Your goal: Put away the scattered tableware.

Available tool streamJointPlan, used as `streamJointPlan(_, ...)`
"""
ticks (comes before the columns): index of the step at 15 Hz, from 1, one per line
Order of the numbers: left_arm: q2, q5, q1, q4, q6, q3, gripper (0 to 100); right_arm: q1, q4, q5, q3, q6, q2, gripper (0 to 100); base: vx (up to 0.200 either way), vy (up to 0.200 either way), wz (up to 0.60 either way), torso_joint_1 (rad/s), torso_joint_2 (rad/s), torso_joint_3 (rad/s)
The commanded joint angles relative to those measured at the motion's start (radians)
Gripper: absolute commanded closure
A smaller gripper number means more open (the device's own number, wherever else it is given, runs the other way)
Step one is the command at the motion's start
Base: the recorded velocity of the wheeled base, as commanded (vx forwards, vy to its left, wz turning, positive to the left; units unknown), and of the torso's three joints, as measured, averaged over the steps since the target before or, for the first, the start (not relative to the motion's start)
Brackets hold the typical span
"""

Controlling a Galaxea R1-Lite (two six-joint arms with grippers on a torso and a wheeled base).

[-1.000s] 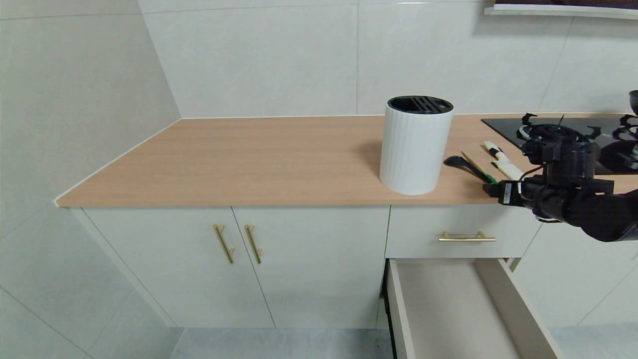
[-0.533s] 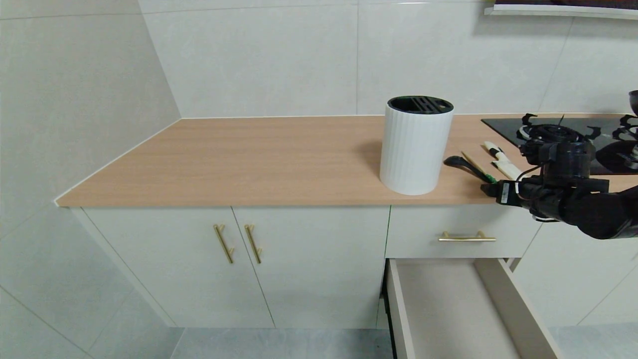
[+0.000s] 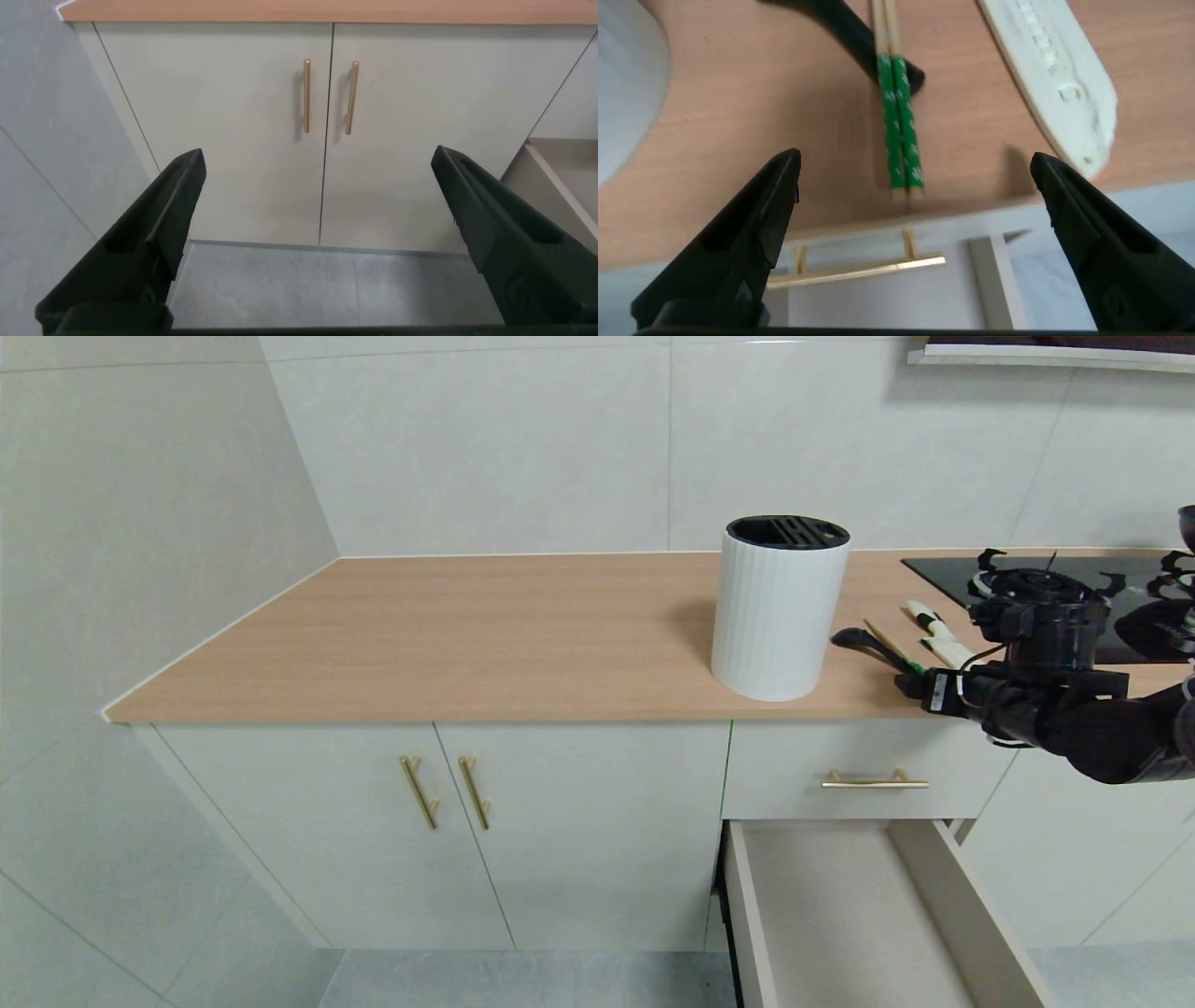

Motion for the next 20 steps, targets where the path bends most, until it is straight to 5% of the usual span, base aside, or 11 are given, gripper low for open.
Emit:
streamJointPlan(1, 0.000, 0.001, 0.001, 0.000, 0.000, 0.000, 0, 0.001, -0.008, -0.001, 0.001, 0.000, 0.013, 0, 0.000, 0.000, 0.00, 0.000, 0.00, 0.000)
streamJointPlan(2, 0.000, 0.001, -0.001, 0.000, 0.000, 0.000, 0, 0.001, -0.008, -0.001, 0.001, 0.000, 0.016, 100, 0.000, 0.000, 0.00, 0.000, 0.00, 0.000)
streamJointPlan(16, 0.000, 0.001, 0.001, 0.000, 0.000, 0.000, 0, 0.000, 0.011, 0.002, 0.029, 0.016, -0.105, 100, 0.000, 0.000, 0.00, 0.000, 0.00, 0.000)
streamJointPlan(20, 0.000, 0.001, 0.001, 0.000, 0.000, 0.000, 0, 0.001, 0.170, 0.007, 0.043, 0.029, -0.261, 100, 0.000, 0.000, 0.00, 0.000, 0.00, 0.000)
